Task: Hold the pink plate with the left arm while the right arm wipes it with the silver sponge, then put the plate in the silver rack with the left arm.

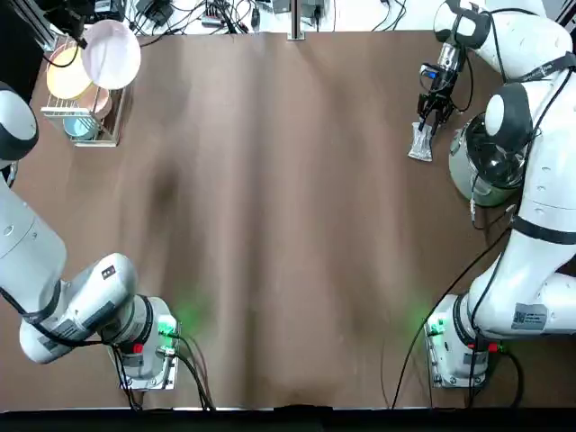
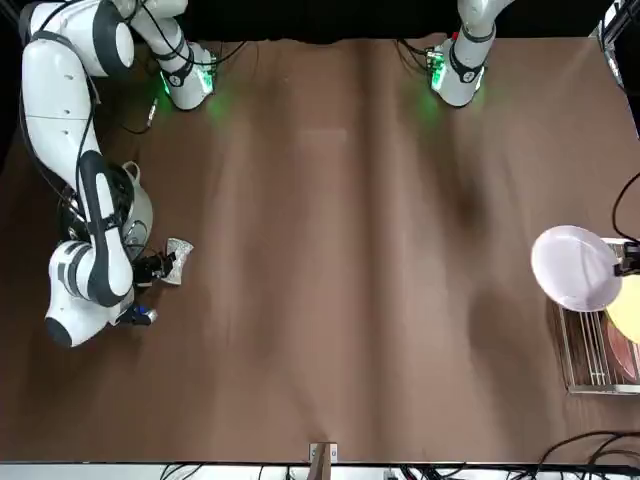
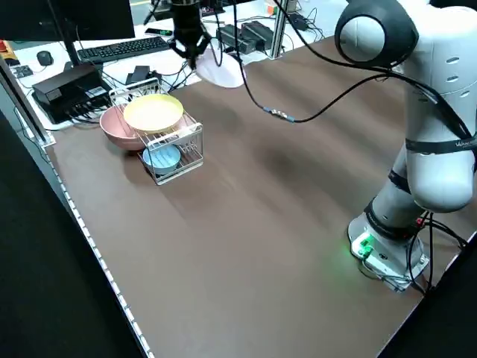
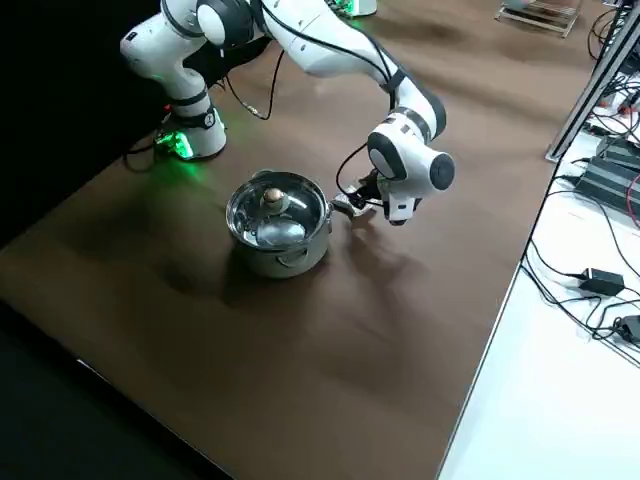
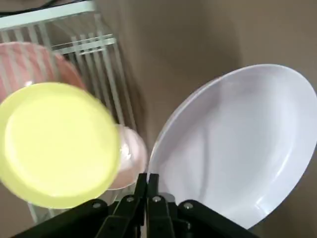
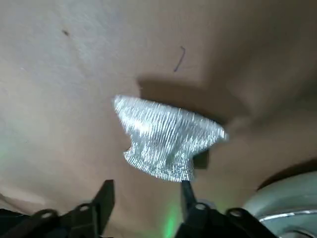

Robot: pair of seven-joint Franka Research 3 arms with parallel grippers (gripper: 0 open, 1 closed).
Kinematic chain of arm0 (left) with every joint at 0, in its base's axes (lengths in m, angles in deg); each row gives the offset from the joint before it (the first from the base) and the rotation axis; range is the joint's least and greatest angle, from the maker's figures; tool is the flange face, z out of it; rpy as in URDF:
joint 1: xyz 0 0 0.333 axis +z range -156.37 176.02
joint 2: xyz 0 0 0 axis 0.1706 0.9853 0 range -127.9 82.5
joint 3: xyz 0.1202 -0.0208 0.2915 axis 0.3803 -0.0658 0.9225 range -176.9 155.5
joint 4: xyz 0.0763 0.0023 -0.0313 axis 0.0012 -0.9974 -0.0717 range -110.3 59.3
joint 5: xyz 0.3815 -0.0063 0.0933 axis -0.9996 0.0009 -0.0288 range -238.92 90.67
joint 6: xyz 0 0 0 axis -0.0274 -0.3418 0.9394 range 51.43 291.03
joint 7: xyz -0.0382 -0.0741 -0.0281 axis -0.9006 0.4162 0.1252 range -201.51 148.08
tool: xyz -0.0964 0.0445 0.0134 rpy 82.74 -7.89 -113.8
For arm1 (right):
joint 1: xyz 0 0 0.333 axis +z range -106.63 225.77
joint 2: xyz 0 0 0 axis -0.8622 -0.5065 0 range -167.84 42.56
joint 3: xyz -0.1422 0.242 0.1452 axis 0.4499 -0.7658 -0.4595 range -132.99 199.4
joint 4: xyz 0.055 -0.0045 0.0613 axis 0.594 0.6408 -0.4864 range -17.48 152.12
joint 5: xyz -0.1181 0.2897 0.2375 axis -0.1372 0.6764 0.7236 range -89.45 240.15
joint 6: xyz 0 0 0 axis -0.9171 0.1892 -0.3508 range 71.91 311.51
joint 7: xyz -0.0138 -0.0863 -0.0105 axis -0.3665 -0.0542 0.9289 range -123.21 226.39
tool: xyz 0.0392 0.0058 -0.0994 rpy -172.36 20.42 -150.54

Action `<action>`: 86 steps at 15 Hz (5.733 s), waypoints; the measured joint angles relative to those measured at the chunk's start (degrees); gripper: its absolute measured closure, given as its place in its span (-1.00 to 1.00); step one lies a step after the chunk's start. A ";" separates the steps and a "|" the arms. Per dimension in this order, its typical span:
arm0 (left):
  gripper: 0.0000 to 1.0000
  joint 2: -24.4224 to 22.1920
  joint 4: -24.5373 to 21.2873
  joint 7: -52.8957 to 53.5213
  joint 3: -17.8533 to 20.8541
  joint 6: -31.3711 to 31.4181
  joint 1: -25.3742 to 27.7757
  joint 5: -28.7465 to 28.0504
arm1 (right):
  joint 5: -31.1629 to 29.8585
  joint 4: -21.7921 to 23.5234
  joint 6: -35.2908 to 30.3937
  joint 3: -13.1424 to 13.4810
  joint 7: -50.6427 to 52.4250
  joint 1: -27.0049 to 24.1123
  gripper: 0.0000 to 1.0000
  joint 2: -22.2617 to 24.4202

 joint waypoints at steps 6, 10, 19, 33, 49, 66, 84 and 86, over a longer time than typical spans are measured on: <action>0.95 0.26 0.30 -0.89 5.73 1.76 2.83 -0.10 | -4.12 -6.28 -7.81 -0.04 0.07 0.15 -1.00 6.16; 0.95 0.37 0.37 -5.63 10.17 7.79 3.04 -0.11 | -5.30 -9.73 -10.09 -0.06 0.07 0.22 -1.00 15.71; 0.95 2.85 0.41 -11.57 13.89 11.67 5.65 -0.10 | -12.74 -4.33 -9.74 -0.89 0.09 2.10 -1.00 42.44; 0.90 4.80 0.42 -13.37 13.34 13.08 5.64 1.32 | -13.63 4.86 3.06 -0.54 0.07 1.85 -1.00 49.07; 0.32 4.95 0.66 -13.43 12.89 16.91 4.49 1.33 | -13.64 6.00 2.00 -0.66 0.07 1.81 -1.00 48.79; -1.00 -2.00 1.52 -16.39 -4.78 9.23 -1.73 1.27 | -13.64 6.67 0.90 -0.35 -0.10 1.58 -1.00 48.76; -1.00 -18.46 -5.00 -39.78 8.81 -3.94 -33.44 2.01 | -15.21 6.64 -0.06 -0.12 4.45 -0.03 -1.00 48.76; -1.00 -20.18 -8.24 -39.78 9.47 -3.92 -33.34 3.24 | -15.32 6.64 -0.17 -0.08 4.39 -0.96 -1.00 48.76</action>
